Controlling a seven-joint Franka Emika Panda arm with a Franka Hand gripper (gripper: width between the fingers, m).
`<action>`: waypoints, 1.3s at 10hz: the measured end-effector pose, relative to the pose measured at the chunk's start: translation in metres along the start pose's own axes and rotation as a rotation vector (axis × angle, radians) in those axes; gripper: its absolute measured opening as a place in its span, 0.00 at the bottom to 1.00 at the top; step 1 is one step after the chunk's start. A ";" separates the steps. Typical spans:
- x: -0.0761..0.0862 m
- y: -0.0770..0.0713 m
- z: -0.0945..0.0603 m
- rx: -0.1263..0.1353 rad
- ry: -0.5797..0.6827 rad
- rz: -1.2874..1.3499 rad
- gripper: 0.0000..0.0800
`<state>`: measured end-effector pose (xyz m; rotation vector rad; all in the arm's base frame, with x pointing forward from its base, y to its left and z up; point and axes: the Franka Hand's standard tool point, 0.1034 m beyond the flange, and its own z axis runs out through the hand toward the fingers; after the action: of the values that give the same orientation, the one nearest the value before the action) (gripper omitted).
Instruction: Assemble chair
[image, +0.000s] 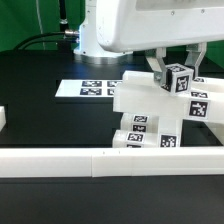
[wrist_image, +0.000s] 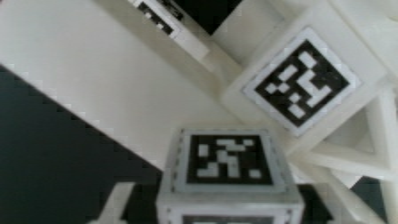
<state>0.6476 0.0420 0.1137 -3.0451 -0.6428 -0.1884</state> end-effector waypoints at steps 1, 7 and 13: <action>0.000 0.000 0.000 0.000 0.000 0.063 0.35; 0.002 0.001 0.001 -0.018 0.071 0.675 0.35; 0.004 -0.004 0.002 0.022 0.089 1.082 0.36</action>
Offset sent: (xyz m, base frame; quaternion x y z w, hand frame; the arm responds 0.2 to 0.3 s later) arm -0.0097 -0.0094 -0.0029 -0.0330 0.0015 0.1949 0.9803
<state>0.6500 0.0479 0.1127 -2.8433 0.9875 -0.2567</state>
